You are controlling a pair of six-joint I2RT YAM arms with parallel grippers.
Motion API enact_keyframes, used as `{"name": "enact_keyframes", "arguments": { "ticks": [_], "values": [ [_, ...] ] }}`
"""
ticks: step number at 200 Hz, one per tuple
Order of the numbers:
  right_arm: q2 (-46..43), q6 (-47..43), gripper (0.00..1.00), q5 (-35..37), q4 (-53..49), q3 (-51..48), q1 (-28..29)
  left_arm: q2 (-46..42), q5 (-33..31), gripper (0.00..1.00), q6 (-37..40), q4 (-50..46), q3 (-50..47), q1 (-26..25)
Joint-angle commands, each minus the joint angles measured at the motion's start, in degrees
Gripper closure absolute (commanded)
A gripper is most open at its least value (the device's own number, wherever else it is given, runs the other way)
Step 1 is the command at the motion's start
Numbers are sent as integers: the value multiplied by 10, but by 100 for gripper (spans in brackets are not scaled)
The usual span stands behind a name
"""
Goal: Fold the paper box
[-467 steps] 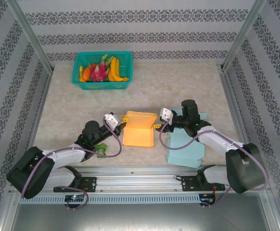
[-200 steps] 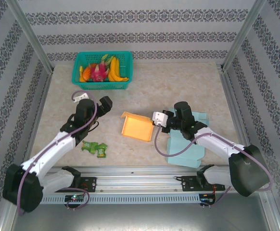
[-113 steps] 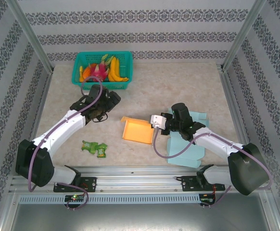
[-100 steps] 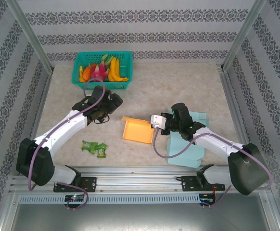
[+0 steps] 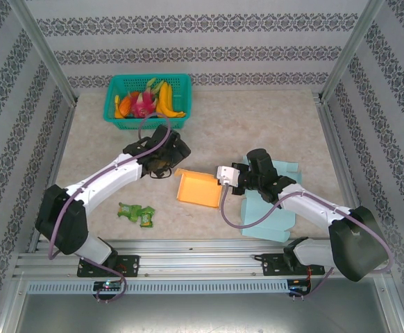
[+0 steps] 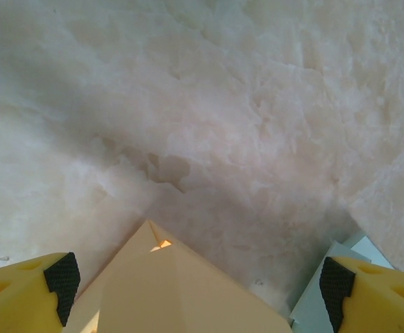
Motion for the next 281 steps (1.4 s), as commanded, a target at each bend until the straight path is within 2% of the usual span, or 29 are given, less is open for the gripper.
{"name": "enact_keyframes", "arguments": {
  "ticks": [1, 55, 99, 156, 169, 192, 209, 227, 242, 281],
  "values": [
    [-3, -5, 97, 6, 0, 13, 8, 10, -3, 9, -13, -18, 16, -26],
    [-5, 1, 97, 11, 4, 12, 12, 16, -10, 10, -30, -14, 22, -55],
    [-2, -6, 97, 24, -2, 12, 21, 30, 6, 23, -36, 4, 25, -66],
    [2, -8, 96, 42, -8, 14, 31, 33, 20, 29, -44, 22, 22, -80],
    [5, -13, 95, 52, -13, 15, 36, 33, 10, 34, -39, 20, 24, -88],
    [3, -20, 93, 61, -21, 15, 45, 29, -27, 35, -36, 2, 14, -99],
    [-4, -23, 89, 64, -23, 11, 49, 25, -42, 36, -40, 8, -15, -100],
    [-12, -25, 81, 74, -29, 8, 53, 22, -60, 36, -46, 7, -45, -100],
    [-18, -25, 79, 84, -32, 6, 57, 18, -69, 37, -54, 11, -66, -100],
    [-36, 2, 58, 130, -36, -6, 74, 16, -75, 37, -63, 19, -91, -100]
  ]
}}
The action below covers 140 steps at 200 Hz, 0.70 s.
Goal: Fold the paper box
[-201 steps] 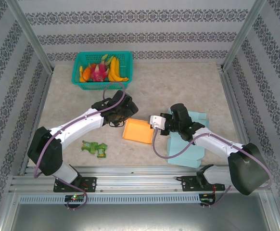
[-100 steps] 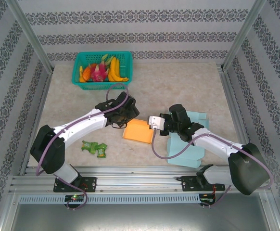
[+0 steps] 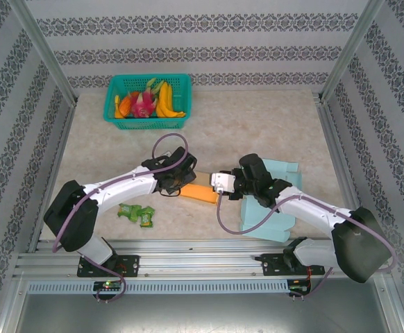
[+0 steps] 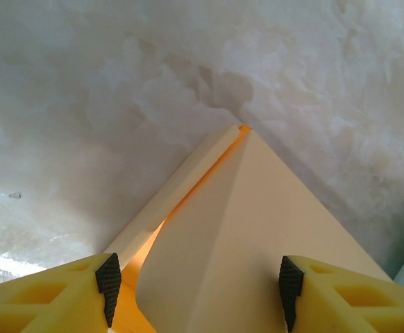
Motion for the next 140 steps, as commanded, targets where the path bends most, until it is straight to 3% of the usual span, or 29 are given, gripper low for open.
{"name": "enact_keyframes", "arguments": {
  "ticks": [1, 26, 76, 104, 116, 140],
  "values": [
    [-24, 18, 58, 33, 0, -6, 14, -10, -19, 37, -13, -5, -16, -8],
    [-61, 52, 48, 49, -3, -29, 29, -9, -28, 37, -13, -7, -15, -8],
    [-188, 178, 43, 75, -12, -80, 50, -12, -54, 37, -16, -16, -17, -8],
    [-259, 331, 37, 91, -22, -88, 62, -20, -63, 37, -14, -12, -28, -8],
    [-276, 407, 32, 117, -25, -85, 62, -21, -66, 37, -12, -10, -33, -8],
    [-277, 550, 32, 190, -21, -76, 63, -24, -74, 37, -13, -3, -47, -8]
  ]
}}
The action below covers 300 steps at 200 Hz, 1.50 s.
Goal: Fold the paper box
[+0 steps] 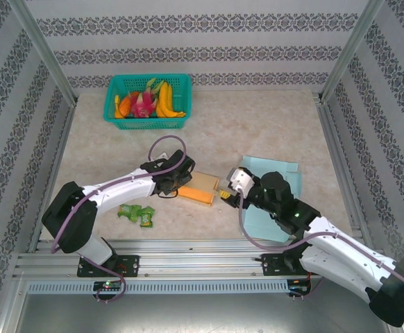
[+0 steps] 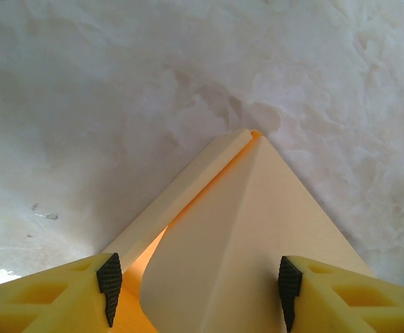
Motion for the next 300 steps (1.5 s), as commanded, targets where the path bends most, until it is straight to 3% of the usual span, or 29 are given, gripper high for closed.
{"name": "enact_keyframes", "arguments": {
  "ticks": [1, 33, 78, 103, 163, 204, 250, 268, 300],
  "values": [
    [3, 205, 32, 88, -1, 5, 5, -13, -27, 37, -4, -11, -22, -8],
    [102, 397, 33, 138, -17, 49, 5, -15, -39, 37, -12, 0, -40, -8],
    [264, 491, 28, 132, 12, 117, 16, -5, -43, 36, -13, 0, -42, -9],
    [322, 491, 28, 172, 17, 137, 38, -5, -46, 36, -14, 0, -48, -10],
    [431, 488, 28, 193, 33, 160, 79, -7, -62, 34, -12, -1, -61, -11],
    [462, 473, 28, 206, 39, 152, 82, -44, -93, 18, 5, -9, -92, -12],
    [475, 427, 29, 212, 48, 149, 82, -131, -142, 14, 43, -5, -150, -12],
    [481, 407, 29, 200, 52, 150, 82, -156, -131, 12, 79, 23, -161, -12],
    [477, 385, 29, 190, 67, 140, 82, -155, -48, 3, 151, 69, -145, -10]
  ]
}}
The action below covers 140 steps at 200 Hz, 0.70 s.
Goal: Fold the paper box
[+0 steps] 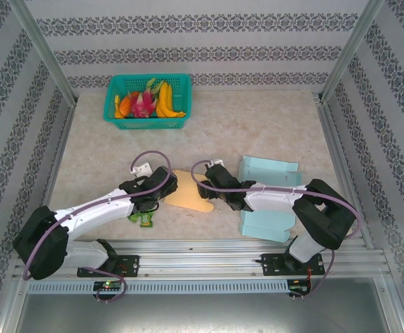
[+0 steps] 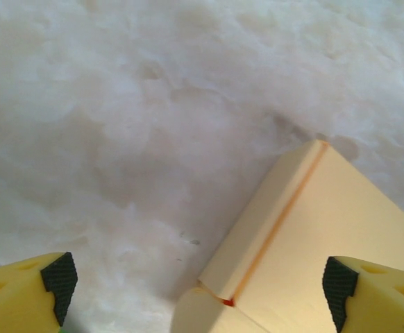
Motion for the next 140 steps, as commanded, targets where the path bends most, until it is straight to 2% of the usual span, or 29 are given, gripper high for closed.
{"name": "enact_keyframes", "arguments": {
  "ticks": [1, 13, 43, 92, 140],
  "values": [
    [6, -33, 29, -3, 4, -7, 7, 2, 50, 3, 71, 37, 13, -6],
    [5, -37, 29, -5, 4, -7, 7, 14, 63, 0, 79, 22, 33, -6],
    [9, -49, 29, -23, 7, -6, 7, 63, 77, 0, 101, 12, 70, -2],
    [3, -64, 29, -35, 12, -16, -9, 147, 179, 1, 119, 58, 74, 31],
    [5, -67, 29, -41, 13, -26, -16, 166, 175, 1, 114, 57, 70, 32]
  ]
}}
